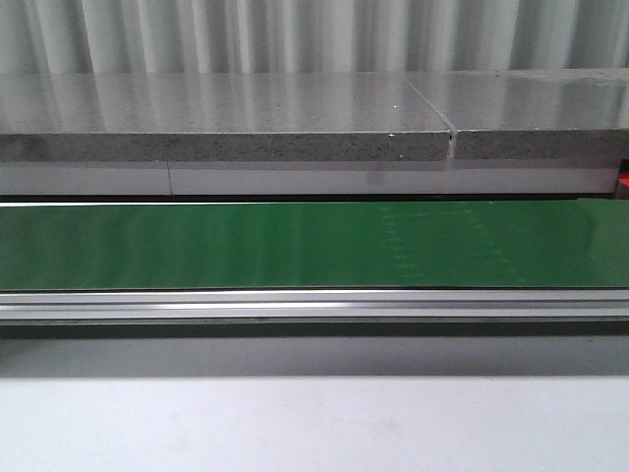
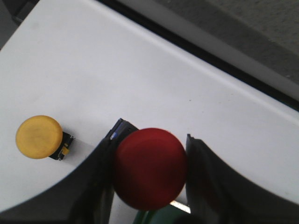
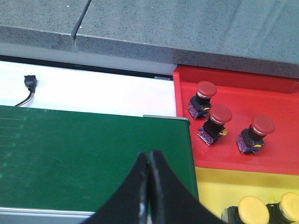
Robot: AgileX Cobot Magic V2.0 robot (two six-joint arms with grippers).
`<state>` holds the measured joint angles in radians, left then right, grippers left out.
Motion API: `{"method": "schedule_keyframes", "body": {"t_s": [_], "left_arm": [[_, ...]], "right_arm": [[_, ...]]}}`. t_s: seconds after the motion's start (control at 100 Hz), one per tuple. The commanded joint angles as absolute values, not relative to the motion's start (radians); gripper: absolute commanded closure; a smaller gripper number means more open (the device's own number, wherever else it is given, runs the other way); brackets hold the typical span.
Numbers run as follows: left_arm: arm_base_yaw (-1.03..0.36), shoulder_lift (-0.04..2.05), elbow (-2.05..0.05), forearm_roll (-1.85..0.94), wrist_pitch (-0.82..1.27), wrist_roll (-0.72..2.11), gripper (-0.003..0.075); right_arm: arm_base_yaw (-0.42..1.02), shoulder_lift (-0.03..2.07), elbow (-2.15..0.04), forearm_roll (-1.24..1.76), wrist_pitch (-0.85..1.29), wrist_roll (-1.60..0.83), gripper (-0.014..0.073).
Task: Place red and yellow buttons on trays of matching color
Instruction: 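Move the left gripper down toward the remaining red push-button, then close the left gripper on the red button and set it on the belt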
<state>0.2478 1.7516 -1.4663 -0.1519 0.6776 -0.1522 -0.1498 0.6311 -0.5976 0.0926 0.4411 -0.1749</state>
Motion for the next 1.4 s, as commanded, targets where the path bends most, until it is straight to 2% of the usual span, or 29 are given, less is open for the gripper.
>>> {"method": "schedule_keyframes", "body": {"t_s": [0.0, 0.21, 0.42, 1.02, 1.39], "left_arm": [[0.249, 1.645, -1.503, -0.216, 0.696, -0.079, 0.074], [0.249, 1.587, -1.503, -0.404, 0.872, 0.13, 0.074], [0.249, 1.587, -1.486, -0.55, 0.944, 0.247, 0.074], [0.249, 1.587, -1.227, -0.624, 0.861, 0.353, 0.074], [0.249, 1.587, -1.202, -0.612, 0.854, 0.361, 0.0724]], "right_arm": [[-0.151, 0.629, -0.624, 0.092, 0.365, -0.183, 0.0661], [-0.151, 0.629, -0.624, 0.092, 0.365, -0.183, 0.0661], [-0.151, 0.629, -0.624, 0.092, 0.365, -0.183, 0.0661], [-0.151, 0.629, -0.624, 0.092, 0.365, -0.183, 0.0661], [-0.151, 0.63, -0.624, 0.092, 0.365, -0.183, 0.0661]]}}
